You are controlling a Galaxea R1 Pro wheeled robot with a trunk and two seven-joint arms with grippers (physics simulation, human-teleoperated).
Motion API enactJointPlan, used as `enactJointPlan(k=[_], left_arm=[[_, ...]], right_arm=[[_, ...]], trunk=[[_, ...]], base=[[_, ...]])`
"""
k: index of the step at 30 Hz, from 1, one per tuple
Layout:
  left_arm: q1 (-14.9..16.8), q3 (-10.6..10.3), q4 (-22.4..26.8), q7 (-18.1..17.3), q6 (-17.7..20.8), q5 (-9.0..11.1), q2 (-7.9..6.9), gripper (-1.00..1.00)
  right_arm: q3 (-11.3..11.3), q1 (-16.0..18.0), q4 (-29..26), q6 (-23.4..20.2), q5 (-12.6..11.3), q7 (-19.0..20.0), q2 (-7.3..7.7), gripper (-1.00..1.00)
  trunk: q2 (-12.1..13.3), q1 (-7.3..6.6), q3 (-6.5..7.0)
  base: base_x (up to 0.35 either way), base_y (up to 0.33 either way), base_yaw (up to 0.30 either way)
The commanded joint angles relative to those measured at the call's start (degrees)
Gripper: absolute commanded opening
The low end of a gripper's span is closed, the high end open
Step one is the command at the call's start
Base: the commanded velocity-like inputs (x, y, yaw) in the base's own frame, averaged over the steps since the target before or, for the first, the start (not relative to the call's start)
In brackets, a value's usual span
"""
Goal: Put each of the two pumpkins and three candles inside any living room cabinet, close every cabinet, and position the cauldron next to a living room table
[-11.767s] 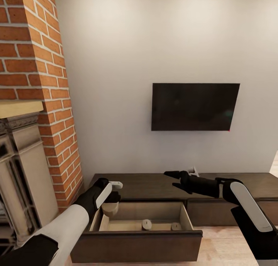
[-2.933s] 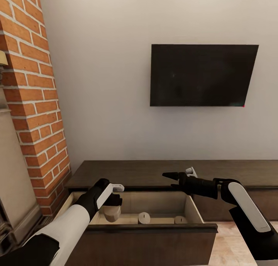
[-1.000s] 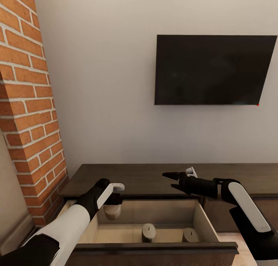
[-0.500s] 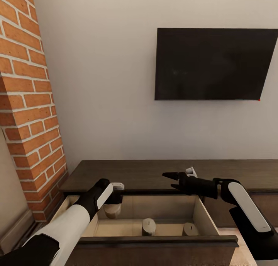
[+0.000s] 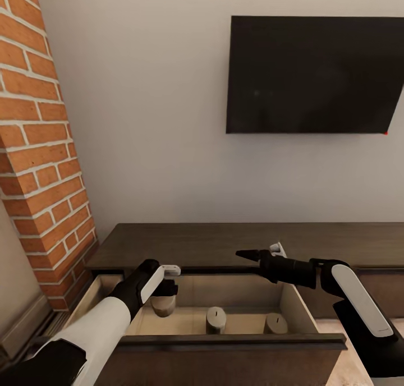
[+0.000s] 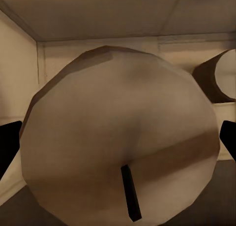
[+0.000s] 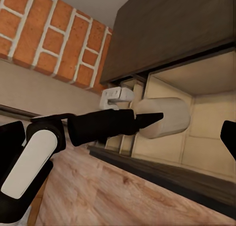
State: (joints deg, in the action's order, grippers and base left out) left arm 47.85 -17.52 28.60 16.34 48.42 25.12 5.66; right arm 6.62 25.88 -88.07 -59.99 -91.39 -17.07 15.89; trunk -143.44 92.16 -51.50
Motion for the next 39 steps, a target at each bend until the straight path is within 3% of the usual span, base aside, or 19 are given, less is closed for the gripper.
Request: enactJointPlan(k=[1, 26, 39], left_arm=[[0.05, -0.33, 0.07, 0.54, 0.13, 0.55, -0.04, -1.00], [0.05, -0.33, 0.12, 0.62, -1.80, 0.63, -0.04, -1.00], [0.05, -0.33, 0.07, 0.59, -1.82, 0.72, -0.04, -1.00]], right_arm=[[0.05, 0.05, -0.05, -0.01, -0.64, -0.60, 0.03, 1.00], [0.05, 0.05, -0.09, -0.01, -0.64, -0.60, 0.06, 1.00], [0.05, 0.05, -0.09, -0.01, -0.64, -0.60, 0.02, 1.00]], trunk=[[-0.05, 0.01, -0.29], [-0.38, 0.65, -5.83], [-0.38, 0.65, -5.83]], base=[[0.000, 0.000, 0.000], [0.000, 0.000, 0.000], [0.053, 0.012, 0.000]])
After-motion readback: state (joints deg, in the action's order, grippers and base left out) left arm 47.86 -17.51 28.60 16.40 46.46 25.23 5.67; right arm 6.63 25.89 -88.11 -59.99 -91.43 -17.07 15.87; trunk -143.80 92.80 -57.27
